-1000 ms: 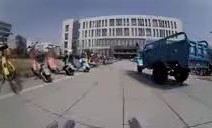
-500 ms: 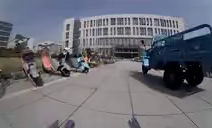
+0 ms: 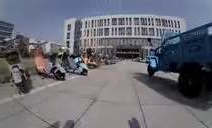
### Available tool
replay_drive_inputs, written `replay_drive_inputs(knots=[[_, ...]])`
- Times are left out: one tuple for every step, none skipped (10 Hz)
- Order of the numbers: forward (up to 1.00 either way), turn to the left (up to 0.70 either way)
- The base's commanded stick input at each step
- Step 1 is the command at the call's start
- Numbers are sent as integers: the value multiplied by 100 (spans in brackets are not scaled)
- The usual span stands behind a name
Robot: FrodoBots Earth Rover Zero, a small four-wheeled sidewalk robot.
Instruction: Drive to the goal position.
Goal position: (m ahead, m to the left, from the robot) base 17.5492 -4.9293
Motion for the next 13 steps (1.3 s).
replay_drive_inputs(knots=[[100, -27], [100, -27], [100, 0], [100, 0], [100, 0], [100, -3], [100, -15], [100, -27], [100, -27], [100, -27], [100, -10], [100, 0], [100, 0]])
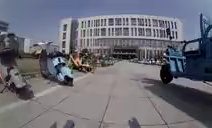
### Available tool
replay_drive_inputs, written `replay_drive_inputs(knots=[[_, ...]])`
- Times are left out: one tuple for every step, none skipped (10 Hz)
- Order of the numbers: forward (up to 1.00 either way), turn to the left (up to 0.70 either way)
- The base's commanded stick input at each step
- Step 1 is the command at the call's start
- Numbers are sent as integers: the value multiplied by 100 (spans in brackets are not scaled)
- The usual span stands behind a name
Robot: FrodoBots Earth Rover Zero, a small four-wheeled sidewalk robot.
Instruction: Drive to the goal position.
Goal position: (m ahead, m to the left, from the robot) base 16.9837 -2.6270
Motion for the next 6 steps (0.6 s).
replay_drive_inputs(knots=[[100, -3], [100, -27], [100, -27], [100, -27], [100, -27], [100, -9]])
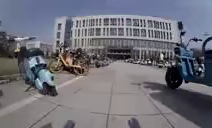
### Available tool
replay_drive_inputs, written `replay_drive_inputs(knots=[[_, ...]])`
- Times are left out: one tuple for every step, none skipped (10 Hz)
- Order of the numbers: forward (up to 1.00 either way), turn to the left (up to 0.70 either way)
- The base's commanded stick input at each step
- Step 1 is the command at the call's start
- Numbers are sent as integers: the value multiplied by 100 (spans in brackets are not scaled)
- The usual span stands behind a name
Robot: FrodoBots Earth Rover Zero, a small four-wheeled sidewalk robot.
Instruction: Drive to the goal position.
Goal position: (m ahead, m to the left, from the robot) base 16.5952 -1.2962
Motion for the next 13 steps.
replay_drive_inputs(knots=[[100, 0], [100, 0], [100, 0], [100, 0], [100, -27], [100, -27], [100, -14], [100, 0], [100, 0], [100, 0], [100, 0], [100, -2], [100, -25]])
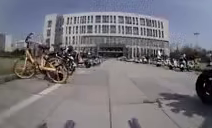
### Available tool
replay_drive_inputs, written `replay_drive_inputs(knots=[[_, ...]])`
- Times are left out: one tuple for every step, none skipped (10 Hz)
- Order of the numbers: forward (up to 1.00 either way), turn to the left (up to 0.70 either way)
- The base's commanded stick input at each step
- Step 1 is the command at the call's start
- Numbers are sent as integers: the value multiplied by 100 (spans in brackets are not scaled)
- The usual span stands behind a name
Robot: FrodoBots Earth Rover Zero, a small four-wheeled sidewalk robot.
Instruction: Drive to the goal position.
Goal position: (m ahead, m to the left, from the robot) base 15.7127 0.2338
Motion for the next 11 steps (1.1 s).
replay_drive_inputs(knots=[[100, -27], [100, -11], [100, 0], [100, 0], [100, 0], [100, 0], [100, 0], [100, 0], [100, 0], [100, 0], [100, 0]])
